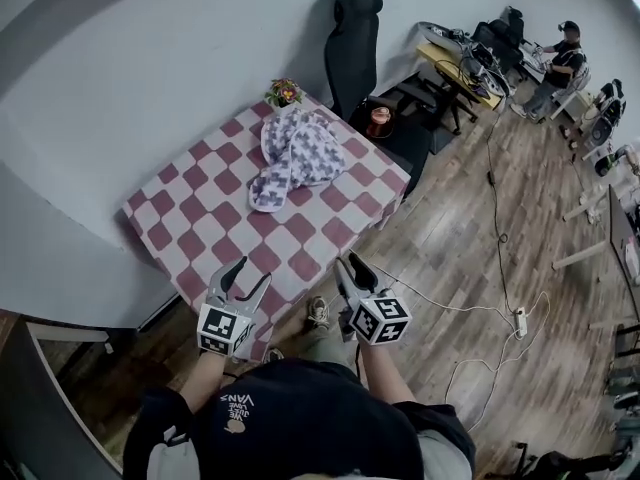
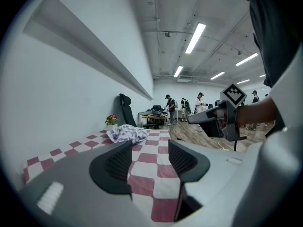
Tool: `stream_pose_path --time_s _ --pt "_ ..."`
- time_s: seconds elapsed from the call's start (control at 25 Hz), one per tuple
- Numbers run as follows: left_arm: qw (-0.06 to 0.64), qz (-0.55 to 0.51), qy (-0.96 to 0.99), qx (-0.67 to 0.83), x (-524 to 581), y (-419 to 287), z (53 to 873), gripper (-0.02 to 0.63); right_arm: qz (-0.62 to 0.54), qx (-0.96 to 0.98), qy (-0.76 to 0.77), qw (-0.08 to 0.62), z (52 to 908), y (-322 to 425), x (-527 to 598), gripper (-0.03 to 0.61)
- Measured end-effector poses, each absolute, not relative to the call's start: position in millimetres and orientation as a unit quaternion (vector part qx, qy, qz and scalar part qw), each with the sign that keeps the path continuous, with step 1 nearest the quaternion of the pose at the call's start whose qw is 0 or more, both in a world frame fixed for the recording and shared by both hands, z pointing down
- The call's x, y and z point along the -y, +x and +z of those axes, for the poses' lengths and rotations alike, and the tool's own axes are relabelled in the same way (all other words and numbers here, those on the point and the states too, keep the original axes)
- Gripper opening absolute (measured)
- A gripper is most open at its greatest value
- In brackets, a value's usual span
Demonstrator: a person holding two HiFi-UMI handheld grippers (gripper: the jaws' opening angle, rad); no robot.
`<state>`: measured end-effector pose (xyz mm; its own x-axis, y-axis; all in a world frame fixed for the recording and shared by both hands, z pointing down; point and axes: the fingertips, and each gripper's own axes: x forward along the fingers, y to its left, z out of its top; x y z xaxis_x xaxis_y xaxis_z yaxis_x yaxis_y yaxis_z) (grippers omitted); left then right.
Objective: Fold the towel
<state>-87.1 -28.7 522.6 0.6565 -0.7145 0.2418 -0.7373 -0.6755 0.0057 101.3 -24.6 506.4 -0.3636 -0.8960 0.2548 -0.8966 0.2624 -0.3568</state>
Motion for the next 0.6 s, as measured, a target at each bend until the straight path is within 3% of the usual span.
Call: stream_pose_path --time_s 0.6 --pt "0.037 0.188 0.859 0.474 157.7 -44.0 565.6 0.216 0.234 0.833 0.5 0.044 525.3 151.5 165.0 0.141"
